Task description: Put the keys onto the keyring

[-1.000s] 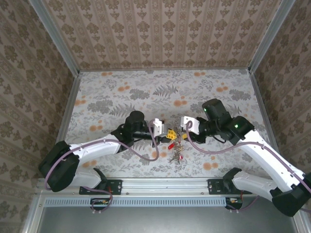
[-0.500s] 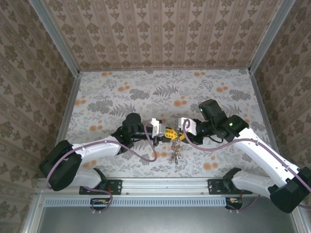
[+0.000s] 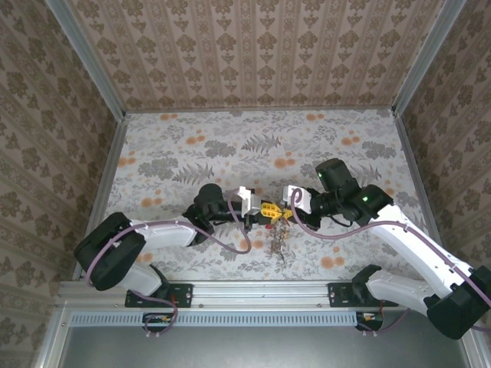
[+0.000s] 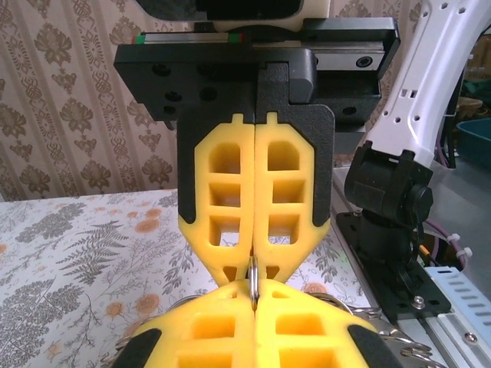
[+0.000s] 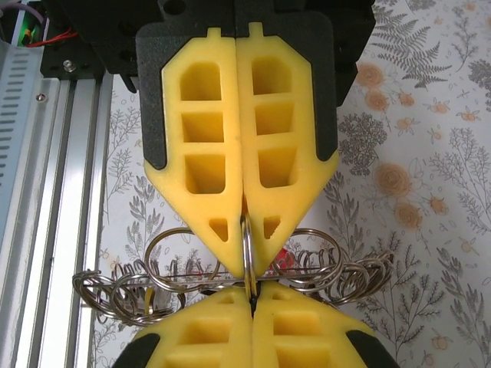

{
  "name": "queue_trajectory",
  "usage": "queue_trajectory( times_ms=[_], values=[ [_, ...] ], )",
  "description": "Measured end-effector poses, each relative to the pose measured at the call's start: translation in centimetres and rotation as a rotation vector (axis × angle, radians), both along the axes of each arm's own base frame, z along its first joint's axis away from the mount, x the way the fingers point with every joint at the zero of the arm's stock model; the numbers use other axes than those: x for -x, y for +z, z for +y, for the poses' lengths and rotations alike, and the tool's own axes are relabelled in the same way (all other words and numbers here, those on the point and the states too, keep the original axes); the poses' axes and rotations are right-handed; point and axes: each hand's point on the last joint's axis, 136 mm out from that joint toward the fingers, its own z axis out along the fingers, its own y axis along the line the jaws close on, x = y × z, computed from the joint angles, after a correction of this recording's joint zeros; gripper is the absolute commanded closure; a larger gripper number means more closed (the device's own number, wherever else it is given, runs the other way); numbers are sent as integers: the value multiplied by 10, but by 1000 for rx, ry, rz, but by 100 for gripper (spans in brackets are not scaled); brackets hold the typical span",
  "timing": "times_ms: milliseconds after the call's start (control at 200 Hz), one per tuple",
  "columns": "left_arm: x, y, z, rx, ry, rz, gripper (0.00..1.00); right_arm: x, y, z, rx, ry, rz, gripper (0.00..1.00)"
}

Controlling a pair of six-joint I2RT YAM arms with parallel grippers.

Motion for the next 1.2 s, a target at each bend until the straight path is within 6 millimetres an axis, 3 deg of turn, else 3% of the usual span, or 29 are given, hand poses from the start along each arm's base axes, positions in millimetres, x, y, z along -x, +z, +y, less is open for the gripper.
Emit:
queue_trajectory(
  times_ms=[170, 345, 480, 645, 770, 885, 1200],
  values=[
    [-1, -8, -2, -9, 3, 25, 100, 0, -9, 0, -2, -5, 3, 85],
    [-1, -1, -3, 18, 13, 4, 100, -2, -1, -3, -26, -10, -49, 94],
    [0, 4, -3, 34, 16, -8, 100, -2, 6, -8, -54, -25, -93, 79],
    [0, 8, -2, 42, 22, -14, 100, 0, 16, -14, -86, -22, -140, 79],
    [0, 9, -2, 46, 21, -17, 100, 9, 18, -14, -119, 5, -154, 72],
    [0, 10, -2, 48, 21, -19, 100, 14, 18, -12, -137, 24, -150, 71],
    [1, 10, -2, 48, 19, -19, 100, 7, 25, -5, -177, 34, -178, 71]
  ],
)
